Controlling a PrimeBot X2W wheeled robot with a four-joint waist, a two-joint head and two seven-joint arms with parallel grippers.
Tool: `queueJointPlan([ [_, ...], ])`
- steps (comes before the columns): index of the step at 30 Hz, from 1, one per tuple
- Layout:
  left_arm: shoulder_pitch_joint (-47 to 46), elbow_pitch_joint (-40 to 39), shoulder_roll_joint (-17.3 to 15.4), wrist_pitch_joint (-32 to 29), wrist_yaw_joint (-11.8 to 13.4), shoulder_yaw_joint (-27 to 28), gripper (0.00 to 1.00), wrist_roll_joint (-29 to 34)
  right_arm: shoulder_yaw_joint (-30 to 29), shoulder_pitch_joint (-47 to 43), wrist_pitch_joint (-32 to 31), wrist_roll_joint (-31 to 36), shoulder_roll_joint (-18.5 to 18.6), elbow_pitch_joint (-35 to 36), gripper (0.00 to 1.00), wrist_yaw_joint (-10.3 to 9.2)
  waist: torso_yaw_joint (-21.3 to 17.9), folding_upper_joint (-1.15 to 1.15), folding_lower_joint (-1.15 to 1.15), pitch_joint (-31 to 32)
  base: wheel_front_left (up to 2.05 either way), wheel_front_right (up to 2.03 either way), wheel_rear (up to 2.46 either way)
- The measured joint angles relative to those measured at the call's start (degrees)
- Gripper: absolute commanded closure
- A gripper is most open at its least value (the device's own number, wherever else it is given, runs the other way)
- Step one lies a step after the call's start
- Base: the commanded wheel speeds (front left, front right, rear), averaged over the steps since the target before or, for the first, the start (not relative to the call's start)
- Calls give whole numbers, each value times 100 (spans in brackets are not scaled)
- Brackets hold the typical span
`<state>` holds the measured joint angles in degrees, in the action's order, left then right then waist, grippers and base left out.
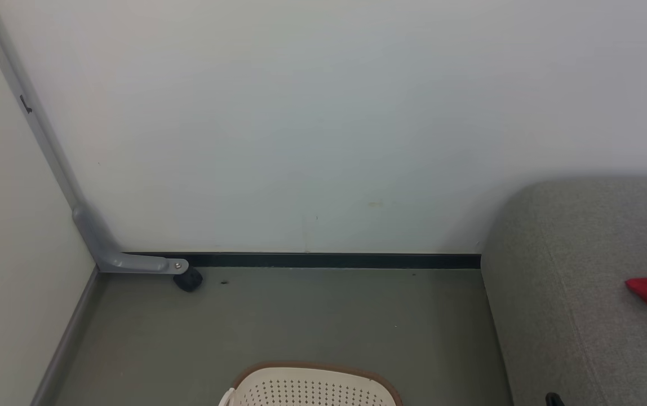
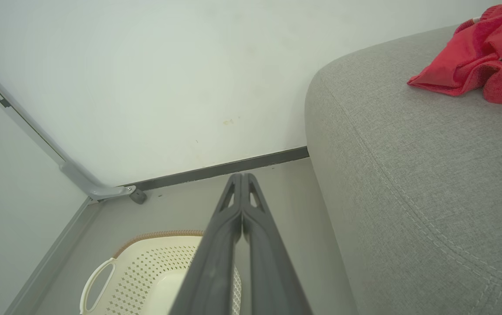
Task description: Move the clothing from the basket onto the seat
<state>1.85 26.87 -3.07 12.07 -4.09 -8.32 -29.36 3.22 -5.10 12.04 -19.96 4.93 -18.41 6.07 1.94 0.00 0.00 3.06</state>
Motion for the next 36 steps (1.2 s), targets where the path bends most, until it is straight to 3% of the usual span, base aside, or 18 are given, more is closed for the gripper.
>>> queueJointPlan([
  [36, -179, -380, 16, -800, -147, 567, 100, -2542, -470, 369, -803, -3016, -108, 13, 100, 7, -82, 0, 0, -132, 0, 0, 0],
])
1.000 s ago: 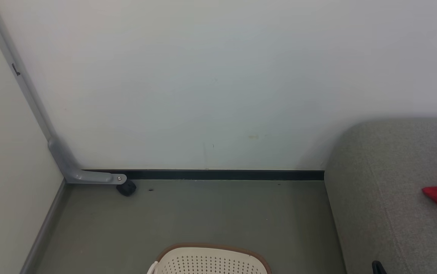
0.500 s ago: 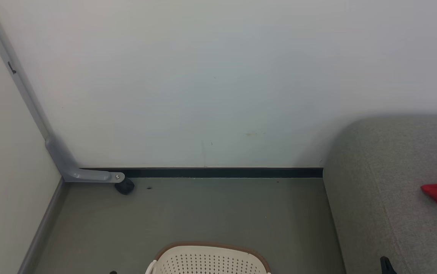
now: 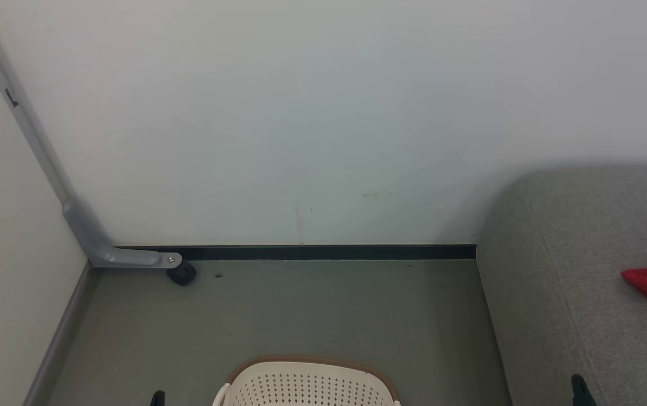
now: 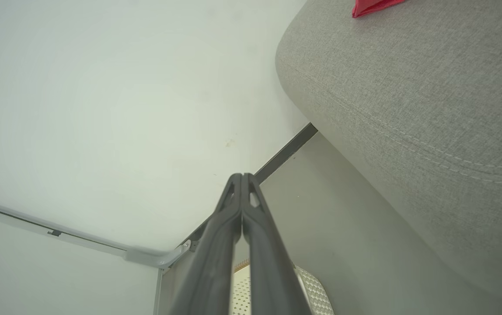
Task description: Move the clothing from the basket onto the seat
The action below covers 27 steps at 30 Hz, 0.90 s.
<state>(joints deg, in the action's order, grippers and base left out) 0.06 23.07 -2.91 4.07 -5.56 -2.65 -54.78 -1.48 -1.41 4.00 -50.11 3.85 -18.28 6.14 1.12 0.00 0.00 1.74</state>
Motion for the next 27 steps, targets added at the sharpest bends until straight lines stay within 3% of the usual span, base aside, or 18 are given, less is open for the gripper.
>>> queueJointPlan([
  [27, -229, -316, 27, -561, -57, 403, 100, -1993, -343, 346, -577, -2217, -80, 60, 100, 42, -61, 0, 0, -101, 0, 0, 0],
])
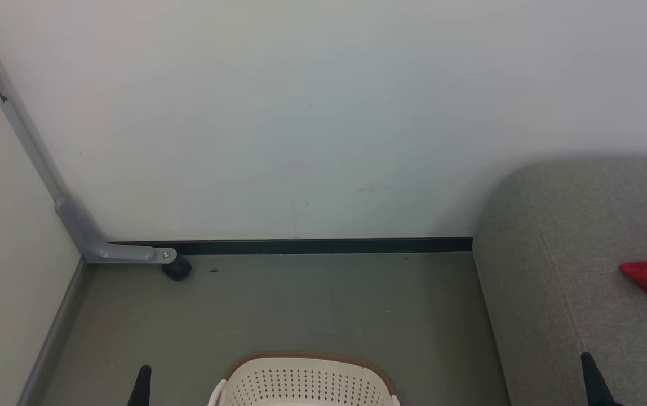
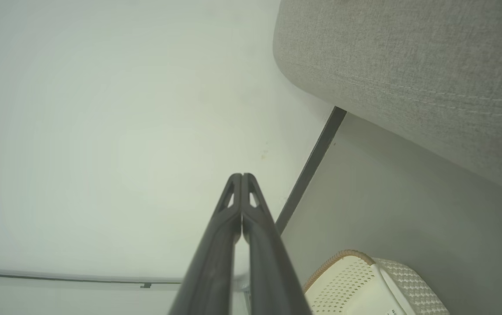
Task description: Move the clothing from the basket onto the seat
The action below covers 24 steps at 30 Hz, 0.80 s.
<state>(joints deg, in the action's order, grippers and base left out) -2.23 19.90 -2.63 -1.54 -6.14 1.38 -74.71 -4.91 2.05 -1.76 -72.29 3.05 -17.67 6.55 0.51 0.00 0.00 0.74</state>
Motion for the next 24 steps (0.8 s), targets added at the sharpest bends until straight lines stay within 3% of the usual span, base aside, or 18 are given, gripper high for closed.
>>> queueJointPlan([
  [24, -161, -233, 23, -493, -94, 355, 100, -1610, -294, 236, -474, -1901, -56, 23, 100, 9, -51, 0, 0, -84, 0, 0, 0],
])
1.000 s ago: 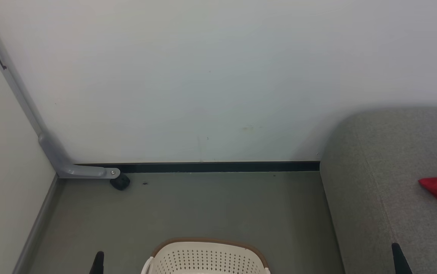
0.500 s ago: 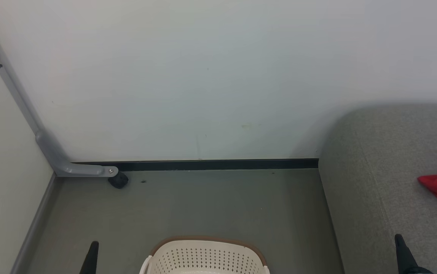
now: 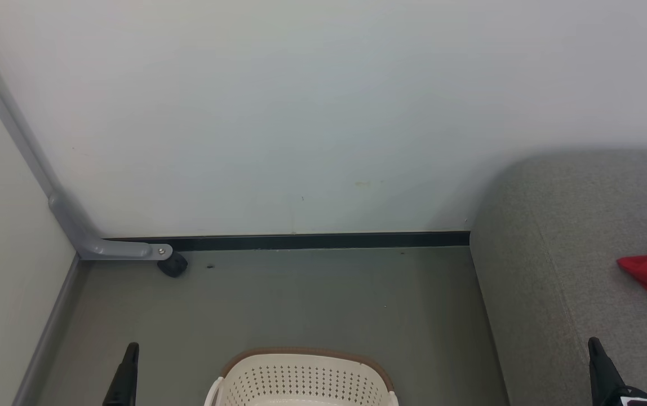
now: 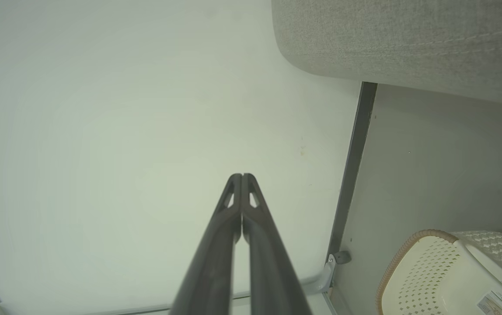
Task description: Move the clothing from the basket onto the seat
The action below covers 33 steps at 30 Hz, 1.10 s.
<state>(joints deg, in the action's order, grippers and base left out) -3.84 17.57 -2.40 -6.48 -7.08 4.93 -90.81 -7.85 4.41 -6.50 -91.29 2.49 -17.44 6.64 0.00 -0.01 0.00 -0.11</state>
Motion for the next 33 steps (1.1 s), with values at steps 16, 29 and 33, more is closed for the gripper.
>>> queueJointPlan([
  [16, -49, -9, 11, 0, 0, 2, 100, -87, -3, 3, 0, -1, -2, 0, 100, 0, 0, 0, 0, 0, 0, 0, 0],
  [29, -49, -11, 12, 0, 0, 2, 100, -89, -3, 3, 0, -3, -3, 1, 100, 0, 0, 0, 0, 0, 0, 0, 0],
  [33, -49, -11, 12, 0, 0, 2, 100, -89, -2, 3, 0, -3, -3, 1, 100, 0, 0, 0, 0, 0, 0, 0, 0],
])
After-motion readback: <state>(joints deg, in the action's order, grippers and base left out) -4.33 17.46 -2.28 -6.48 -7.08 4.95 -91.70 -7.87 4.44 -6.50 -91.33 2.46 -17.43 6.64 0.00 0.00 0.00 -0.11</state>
